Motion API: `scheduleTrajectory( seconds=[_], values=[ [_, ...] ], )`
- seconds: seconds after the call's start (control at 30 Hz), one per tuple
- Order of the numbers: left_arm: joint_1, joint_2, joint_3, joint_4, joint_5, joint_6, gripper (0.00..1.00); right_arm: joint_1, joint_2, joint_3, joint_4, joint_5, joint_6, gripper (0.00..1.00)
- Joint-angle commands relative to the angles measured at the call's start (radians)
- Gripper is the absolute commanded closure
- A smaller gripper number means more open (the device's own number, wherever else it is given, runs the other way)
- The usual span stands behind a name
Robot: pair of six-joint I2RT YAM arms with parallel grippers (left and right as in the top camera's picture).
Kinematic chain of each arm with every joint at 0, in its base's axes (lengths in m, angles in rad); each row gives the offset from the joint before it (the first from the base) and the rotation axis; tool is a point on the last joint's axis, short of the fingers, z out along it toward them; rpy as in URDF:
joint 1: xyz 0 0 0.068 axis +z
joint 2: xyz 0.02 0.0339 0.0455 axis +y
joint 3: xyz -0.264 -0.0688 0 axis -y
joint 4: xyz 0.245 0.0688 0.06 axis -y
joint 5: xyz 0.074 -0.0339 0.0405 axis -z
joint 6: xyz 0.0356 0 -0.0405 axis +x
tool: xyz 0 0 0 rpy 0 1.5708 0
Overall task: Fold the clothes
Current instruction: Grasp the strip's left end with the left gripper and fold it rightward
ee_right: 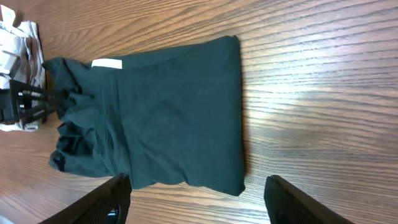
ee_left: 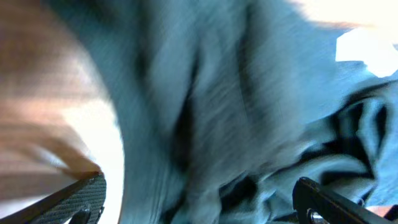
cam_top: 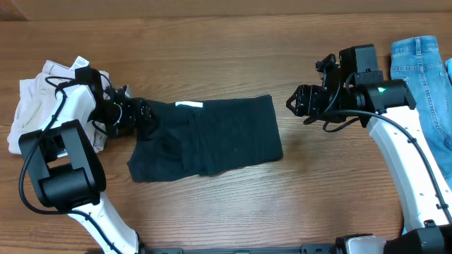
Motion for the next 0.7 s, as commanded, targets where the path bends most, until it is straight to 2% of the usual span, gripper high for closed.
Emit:
scheduleTrajectory(
  seconds=[0.0, 0.1, 0.27, 0.33, 0.5, 0.6, 0.67],
  values=[
    [-0.026, 0.116, -0.132, 0.075, 0.038, 0.151, 0.1, 0.001, -0.013, 0.02, 0.004, 0.01, 0.05, 0.28],
    [-0.029, 0.116, -0.182, 0.077, 0.043, 0.195, 0.23, 0.001, -0.013, 0.02, -0.001, 0.01, 0.05, 0.28],
    [-0.004, 0.116, -0.285, 0.093, 0.073, 0.301, 0.28, 0.001, -0.013, 0.02, -0.003, 0.01, 0.05, 0.28],
    [0.008, 0.116, -0.316, 0.109, 0.068, 0.284, 0.28, 0.001, -0.013, 0.02, -0.003, 0.01, 0.05, 0.28],
    [0.071, 0.116, -0.353, 0.137, -0.022, 0.141, 0.22, 0.001, -0.013, 0.02, -0.007, 0.009, 0.05, 0.29],
    [0.117, 0.116, -0.354, 0.151, 0.053, 0.162, 0.17, 0.001, -0.013, 0.02, -0.012, 0.01, 0.049, 0.29],
    [0.111, 0.116, -0.357, 0.151, 0.066, 0.185, 0.2, 0.001, -0.013, 0.02, -0.011, 0.009, 0.049, 0.29]
  ],
)
